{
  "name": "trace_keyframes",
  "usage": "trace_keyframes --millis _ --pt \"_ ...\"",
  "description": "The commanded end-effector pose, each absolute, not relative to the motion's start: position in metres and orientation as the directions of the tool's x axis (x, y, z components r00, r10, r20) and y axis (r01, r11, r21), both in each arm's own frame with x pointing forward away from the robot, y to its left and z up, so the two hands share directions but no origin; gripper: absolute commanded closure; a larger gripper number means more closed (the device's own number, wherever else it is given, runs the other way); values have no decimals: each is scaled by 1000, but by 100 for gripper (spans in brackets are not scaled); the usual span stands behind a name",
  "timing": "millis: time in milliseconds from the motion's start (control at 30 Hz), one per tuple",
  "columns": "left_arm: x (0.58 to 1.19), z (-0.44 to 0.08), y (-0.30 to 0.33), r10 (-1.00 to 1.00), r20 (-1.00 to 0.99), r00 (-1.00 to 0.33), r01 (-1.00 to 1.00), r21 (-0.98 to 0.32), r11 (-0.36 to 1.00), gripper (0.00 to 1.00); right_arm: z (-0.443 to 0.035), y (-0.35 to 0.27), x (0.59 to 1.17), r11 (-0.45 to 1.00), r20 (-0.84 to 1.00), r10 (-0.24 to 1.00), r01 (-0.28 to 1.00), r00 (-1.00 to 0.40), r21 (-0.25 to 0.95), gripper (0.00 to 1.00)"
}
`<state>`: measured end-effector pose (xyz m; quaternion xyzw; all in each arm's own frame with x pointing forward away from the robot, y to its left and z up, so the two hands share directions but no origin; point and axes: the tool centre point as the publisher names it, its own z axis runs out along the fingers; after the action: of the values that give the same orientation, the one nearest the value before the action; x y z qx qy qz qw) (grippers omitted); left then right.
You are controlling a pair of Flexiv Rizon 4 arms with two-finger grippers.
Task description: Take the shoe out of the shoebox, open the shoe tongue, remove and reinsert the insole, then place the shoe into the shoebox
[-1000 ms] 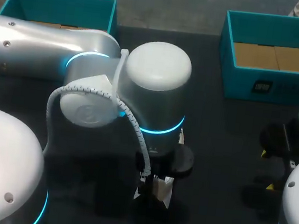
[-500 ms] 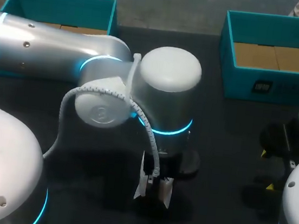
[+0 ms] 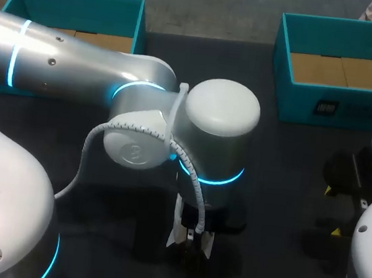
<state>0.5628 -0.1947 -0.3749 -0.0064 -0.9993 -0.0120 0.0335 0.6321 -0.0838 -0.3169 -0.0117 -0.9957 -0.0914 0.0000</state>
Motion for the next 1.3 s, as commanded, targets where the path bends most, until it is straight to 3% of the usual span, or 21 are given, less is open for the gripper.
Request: trace_keyframes --millis 33,233,467,600,667,933,1000,1300 --pt "564 -384 -198 4 68 -998 7 37 999 0 -317 -84 630 983 0 24 24 -1000 181 0" --pt "567 -390 -196 -12 75 -997 -9 32 999 0 -317 -84 630 983 0 24 24 -1000 181 0" --pt "564 -394 -196 -14 66 -998 -11 49 999 7 -317 -84 630 983 0 24 24 -1000 181 0" --pt "564 -396 -196 -20 61 -998 -17 49 999 21 -317 -84 630 983 0 24 24 -1000 181 0" --pt "563 -396 -196 -20 61 -998 -17 47 999 49 -317 -84 630 983 0 24 24 -1000 181 0" --pt "564 -397 -196 -26 61 -998 -23 61 998 81 -317 -84 630 983 0 24 24 -1000 181 0" --pt "564 -398 -196 -29 63 -998 -25 62 998 97 -317 -84 630 983 0 24 24 -1000 181 0" --pt "566 -394 -193 -42 55 -998 -38 60 997 100 -317 -84 630 983 0 24 24 -1000 181 0"
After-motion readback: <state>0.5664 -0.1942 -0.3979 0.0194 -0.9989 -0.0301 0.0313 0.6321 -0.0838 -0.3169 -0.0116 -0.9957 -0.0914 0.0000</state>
